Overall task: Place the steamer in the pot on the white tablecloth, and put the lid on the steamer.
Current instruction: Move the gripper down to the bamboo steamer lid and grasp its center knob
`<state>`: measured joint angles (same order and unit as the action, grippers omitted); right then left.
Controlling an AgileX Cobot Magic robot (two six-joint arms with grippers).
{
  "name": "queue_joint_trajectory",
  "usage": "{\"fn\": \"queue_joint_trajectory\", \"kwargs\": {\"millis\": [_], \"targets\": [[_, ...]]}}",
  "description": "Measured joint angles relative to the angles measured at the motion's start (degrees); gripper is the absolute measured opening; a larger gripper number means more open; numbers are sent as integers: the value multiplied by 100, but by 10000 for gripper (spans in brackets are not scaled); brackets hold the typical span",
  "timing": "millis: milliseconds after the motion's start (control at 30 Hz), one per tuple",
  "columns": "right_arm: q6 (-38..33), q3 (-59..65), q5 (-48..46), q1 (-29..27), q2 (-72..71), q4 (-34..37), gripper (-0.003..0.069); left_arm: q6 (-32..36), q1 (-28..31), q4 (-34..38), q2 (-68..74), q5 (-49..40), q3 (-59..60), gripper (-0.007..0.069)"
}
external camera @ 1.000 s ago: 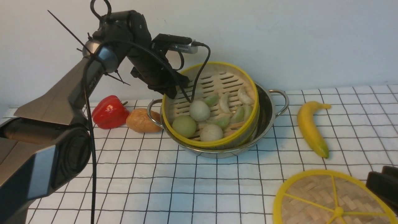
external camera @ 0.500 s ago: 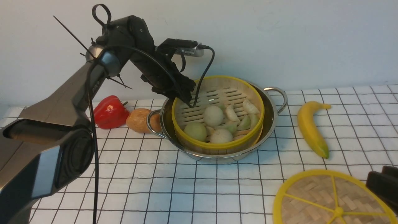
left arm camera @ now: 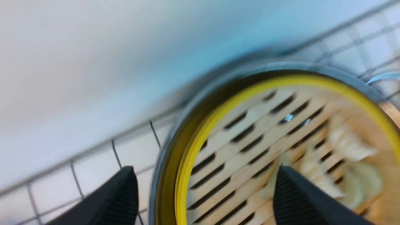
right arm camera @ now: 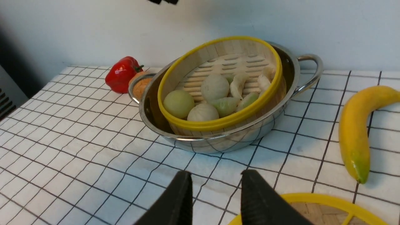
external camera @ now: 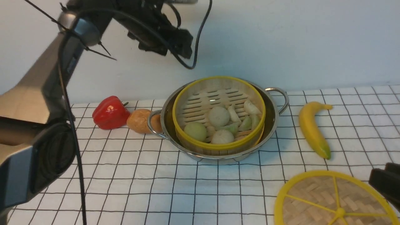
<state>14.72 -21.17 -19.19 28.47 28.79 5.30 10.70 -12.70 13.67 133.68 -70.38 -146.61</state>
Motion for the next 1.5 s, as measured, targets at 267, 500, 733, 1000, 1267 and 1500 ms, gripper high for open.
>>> {"fn": "queue_joint_trajectory", "kwargs": {"millis": [267,500,733,1000,1267,1500], "targets": [[0,0,576,0,0,-1329,240,-385,0,61,-1249,-5,-35,380],[712,0,636,0,0,-3258,240,-418,0,78,-2453,-5,-35,75],[2014,0,600,0,0,-3523,240,-353,0,249,-3392,-10,-48,-23],[2089,0,684,0,0,-3545,240,-357,0,261,-3712,-10,-48,-10],[2102,0,684,0,0,-3545,240,-359,0,261,-3655,-10,-43,10],[2103,0,684,0,0,-3545,240,-209,0,-40,-3581,-1,279,20]]}}
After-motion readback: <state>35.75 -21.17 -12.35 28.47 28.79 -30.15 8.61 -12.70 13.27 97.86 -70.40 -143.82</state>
